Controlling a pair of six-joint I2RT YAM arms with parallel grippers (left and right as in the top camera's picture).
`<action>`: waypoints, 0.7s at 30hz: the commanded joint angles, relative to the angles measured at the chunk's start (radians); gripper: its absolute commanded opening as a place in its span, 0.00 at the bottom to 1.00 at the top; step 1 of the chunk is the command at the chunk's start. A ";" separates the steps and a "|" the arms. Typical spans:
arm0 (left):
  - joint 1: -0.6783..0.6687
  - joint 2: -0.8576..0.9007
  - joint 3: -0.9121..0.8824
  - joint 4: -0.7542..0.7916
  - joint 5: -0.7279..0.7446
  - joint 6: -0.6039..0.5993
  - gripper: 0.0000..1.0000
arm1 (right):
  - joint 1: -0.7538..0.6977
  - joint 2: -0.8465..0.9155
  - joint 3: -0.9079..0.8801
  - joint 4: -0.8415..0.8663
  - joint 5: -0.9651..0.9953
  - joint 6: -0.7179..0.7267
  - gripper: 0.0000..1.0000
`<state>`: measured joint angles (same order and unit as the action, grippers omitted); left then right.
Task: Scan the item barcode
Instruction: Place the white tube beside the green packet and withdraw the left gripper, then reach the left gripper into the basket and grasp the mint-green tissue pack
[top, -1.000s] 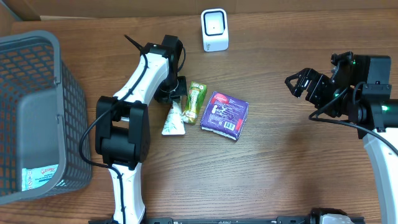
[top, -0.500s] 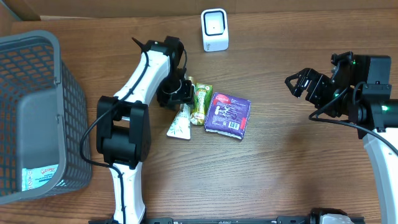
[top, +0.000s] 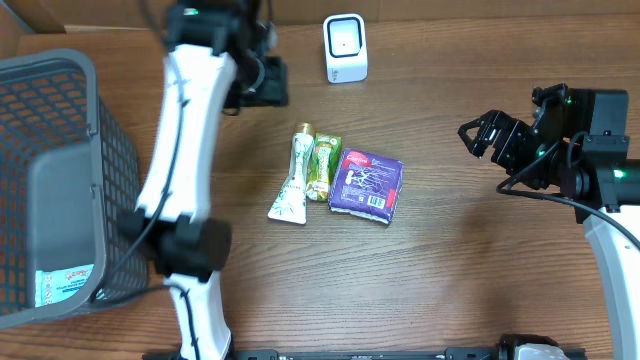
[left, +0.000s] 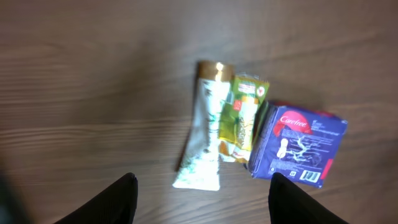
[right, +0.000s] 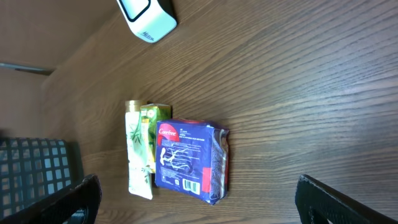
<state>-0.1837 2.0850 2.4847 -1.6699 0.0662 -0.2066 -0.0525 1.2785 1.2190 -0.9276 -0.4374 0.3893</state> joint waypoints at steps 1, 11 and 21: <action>0.080 -0.171 0.040 -0.020 -0.101 -0.017 0.59 | -0.004 -0.005 0.024 0.004 0.010 0.000 1.00; 0.582 -0.473 -0.225 -0.016 -0.105 -0.046 0.52 | -0.004 -0.005 0.024 0.002 0.010 0.000 1.00; 0.961 -0.478 -0.570 0.111 -0.100 -0.241 0.58 | -0.004 -0.005 0.024 0.002 0.010 0.000 1.00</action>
<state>0.7395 1.6012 2.0209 -1.5894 -0.0349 -0.3496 -0.0528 1.2785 1.2190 -0.9276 -0.4370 0.3889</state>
